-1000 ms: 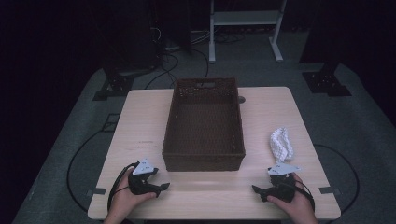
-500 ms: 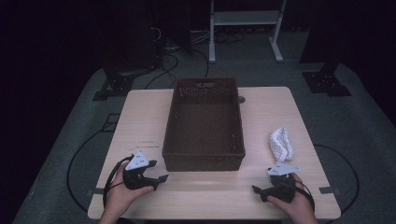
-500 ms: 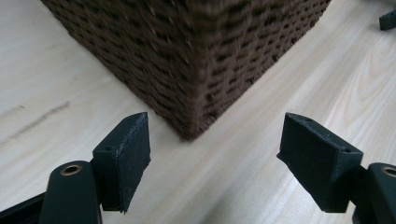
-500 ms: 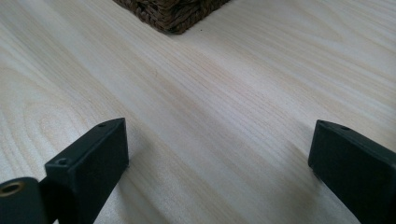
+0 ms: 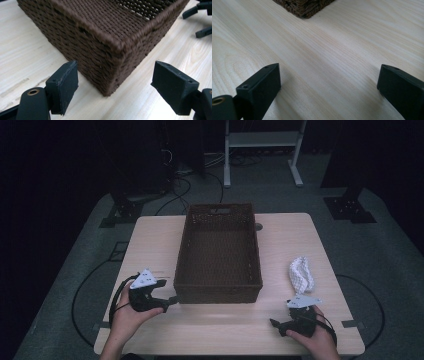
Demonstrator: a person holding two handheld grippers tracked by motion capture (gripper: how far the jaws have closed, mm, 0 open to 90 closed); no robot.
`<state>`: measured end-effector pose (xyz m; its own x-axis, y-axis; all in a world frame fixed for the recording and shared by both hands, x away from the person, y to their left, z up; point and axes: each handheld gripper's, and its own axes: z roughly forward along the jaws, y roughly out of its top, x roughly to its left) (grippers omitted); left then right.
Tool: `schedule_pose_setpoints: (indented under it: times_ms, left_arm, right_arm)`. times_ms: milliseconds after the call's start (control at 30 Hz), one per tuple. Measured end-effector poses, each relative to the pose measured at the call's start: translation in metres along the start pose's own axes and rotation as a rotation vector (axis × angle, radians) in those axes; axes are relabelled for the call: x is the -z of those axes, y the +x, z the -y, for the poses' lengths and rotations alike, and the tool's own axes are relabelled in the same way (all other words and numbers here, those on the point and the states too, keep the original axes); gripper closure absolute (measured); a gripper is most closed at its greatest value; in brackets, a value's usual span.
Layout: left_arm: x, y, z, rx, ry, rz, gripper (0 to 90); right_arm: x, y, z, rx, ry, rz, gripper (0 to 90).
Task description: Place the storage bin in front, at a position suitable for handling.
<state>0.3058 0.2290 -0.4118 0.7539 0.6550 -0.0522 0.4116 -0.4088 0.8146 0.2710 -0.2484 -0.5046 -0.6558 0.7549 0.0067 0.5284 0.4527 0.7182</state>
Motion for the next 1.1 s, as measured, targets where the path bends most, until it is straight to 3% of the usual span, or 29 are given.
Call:
schedule_pose_setpoints:
  times_ms: [333,767,1100]
  left_arm:
    - [0.006,0.005,-0.025,-0.019,-0.021,-0.021,23.8]
    - [-0.013,0.024,-0.048,0.012,-0.021,-0.052,25.4]
    - [-0.028,0.032,-0.058,0.007,-0.001,-0.078,26.7]
  right_arm:
    - [0.0,0.0,0.0,0.0,0.0,0.0,4.3]
    - [0.0,0.0,0.0,-0.001,0.0,-0.001,4.3]
    - [0.0,0.0,0.0,-0.002,0.0,0.0,4.3]
